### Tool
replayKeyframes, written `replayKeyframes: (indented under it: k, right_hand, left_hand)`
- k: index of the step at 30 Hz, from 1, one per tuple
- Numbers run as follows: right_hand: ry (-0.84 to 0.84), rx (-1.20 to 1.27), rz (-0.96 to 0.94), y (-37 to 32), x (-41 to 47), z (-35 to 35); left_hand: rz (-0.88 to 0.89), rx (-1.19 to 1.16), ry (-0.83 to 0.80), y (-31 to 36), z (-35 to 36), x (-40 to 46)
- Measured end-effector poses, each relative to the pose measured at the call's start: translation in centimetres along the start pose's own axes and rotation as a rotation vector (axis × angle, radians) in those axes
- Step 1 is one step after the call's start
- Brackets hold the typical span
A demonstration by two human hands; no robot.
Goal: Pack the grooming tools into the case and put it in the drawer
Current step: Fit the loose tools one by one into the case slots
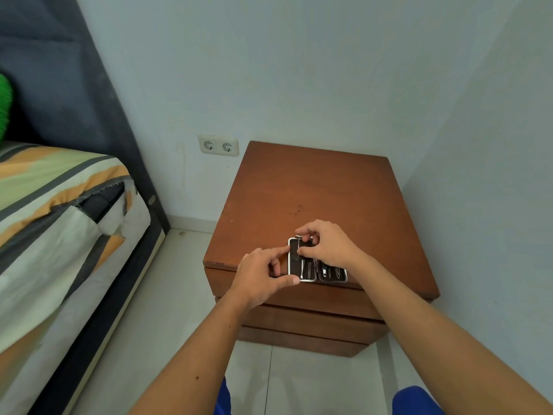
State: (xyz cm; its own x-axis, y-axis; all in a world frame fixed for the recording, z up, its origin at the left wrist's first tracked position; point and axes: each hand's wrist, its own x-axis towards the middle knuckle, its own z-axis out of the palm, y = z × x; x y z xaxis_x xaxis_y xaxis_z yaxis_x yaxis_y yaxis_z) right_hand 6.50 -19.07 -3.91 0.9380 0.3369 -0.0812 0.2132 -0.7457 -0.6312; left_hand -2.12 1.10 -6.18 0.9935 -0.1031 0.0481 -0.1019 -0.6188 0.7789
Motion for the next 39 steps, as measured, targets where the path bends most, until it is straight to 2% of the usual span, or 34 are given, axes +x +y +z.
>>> replayKeyframes:
  k: [15, 23, 35, 39]
  right_hand:
    - [-0.078, -0.093, -0.074, 0.2, -2.0, 0.5]
    - [-0.056, -0.024, -0.103, 0.9, -2.1, 0.7]
    - [0.064, 0.055, -0.161, 1.6, -2.2, 1.1]
    - [0.007, 0.051, -0.158, 1.7, -2.4, 0.7]
  left_hand:
    - [-0.013, 0.000, -0.005, -0.1, 0.1, 0.0]
    - [-0.003, 0.006, 0.006, -0.2, 0.2, -0.1]
    - [0.012, 0.011, 0.005, -0.4, 0.2, 0.1]
    - [0.008, 0.010, 0.004, -0.4, 0.2, 0.1]
